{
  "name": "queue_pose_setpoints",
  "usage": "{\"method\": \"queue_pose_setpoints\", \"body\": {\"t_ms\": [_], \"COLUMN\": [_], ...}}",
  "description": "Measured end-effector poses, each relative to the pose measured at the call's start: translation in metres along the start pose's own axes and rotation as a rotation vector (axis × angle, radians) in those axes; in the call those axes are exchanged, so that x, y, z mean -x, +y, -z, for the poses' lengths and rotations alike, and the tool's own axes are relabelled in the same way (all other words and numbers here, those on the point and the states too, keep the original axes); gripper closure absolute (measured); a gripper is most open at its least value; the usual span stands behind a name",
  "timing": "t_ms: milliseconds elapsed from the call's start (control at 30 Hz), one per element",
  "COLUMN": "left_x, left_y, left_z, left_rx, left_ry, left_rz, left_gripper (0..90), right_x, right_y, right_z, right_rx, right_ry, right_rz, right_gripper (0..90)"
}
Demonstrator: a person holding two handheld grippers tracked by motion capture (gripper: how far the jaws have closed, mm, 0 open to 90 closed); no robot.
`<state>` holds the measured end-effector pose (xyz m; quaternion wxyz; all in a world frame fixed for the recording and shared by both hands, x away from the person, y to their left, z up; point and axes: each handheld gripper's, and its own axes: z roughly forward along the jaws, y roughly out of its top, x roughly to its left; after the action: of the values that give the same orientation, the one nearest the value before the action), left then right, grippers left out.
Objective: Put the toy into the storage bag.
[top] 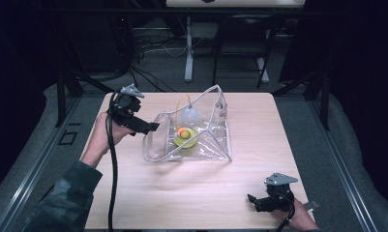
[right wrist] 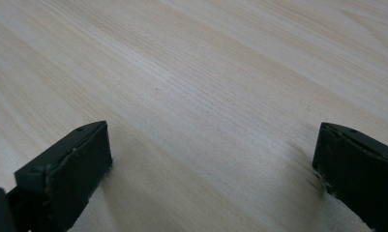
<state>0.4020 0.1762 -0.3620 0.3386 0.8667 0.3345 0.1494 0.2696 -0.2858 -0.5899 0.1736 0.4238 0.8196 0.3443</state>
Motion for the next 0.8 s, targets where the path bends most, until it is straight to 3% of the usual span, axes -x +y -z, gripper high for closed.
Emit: {"method": "queue_pose_setpoints", "body": {"t_ms": [333, 633, 800], "left_x": [0.001, -0.004, -0.004], "left_y": [-0.039, -0.081, -0.106], "left_z": [0.013, 0.012, 0.007], "left_rx": [-0.015, -0.030, -0.069], "left_ry": [0.029, 0.048, 0.068], "left_rz": [0.022, 0.067, 0.075], "left_gripper": [0.1, 0.0, 0.0], "right_x": [0.000, 0.000, 0.000], "right_y": [0.000, 0.000, 0.000], "right_z": [0.001, 0.001, 0.001], "right_rx": [-0.005, -0.006, -0.007], "right_ry": [-0.009, -0.009, -0.007], "right_rz": [0.004, 0.004, 0.006], "right_gripper": [0.0, 0.0, 0.0]}}
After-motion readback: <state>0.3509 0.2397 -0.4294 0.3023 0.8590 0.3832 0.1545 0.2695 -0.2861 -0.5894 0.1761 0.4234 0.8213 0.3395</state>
